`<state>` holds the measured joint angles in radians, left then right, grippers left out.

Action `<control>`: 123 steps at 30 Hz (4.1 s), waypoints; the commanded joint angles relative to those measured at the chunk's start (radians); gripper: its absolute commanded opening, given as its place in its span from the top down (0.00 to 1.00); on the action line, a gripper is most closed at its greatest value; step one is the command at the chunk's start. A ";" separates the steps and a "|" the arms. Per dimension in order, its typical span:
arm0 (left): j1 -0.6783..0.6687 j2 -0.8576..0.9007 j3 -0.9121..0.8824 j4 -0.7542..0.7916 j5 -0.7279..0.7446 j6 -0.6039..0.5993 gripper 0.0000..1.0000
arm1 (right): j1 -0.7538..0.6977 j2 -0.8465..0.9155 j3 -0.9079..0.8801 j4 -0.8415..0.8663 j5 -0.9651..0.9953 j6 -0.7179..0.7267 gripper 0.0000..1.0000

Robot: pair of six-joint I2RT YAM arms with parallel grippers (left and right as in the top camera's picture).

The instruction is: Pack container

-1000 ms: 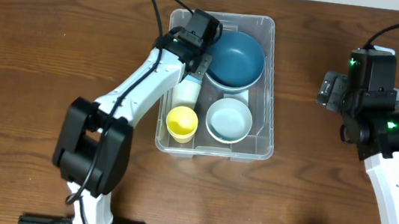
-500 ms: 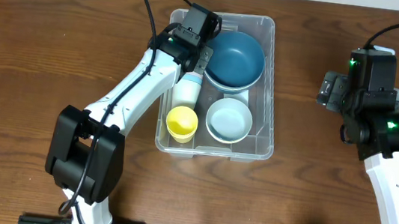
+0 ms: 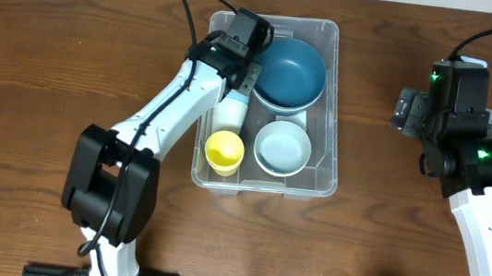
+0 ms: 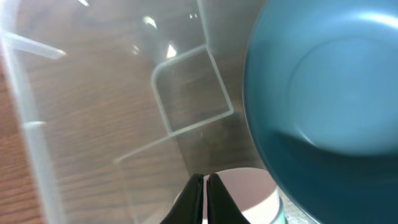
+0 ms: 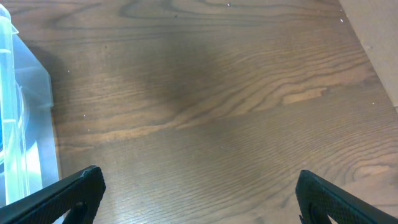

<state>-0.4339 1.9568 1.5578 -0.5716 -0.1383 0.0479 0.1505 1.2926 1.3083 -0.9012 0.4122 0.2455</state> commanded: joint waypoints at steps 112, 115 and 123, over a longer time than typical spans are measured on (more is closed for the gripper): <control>-0.021 0.034 0.005 -0.206 0.056 -0.023 0.94 | -0.006 -0.010 0.015 -0.002 0.010 0.009 0.01; -0.021 0.021 0.005 -0.212 0.056 -0.023 0.94 | -0.006 -0.010 0.015 -0.002 0.010 0.009 0.01; -0.021 0.001 0.007 -0.233 0.056 -0.023 0.94 | -0.006 -0.010 0.015 -0.002 0.010 0.009 0.01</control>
<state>-0.4553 1.9881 1.5578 -0.7914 -0.0849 0.0288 0.1505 1.2926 1.3083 -0.9012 0.4122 0.2459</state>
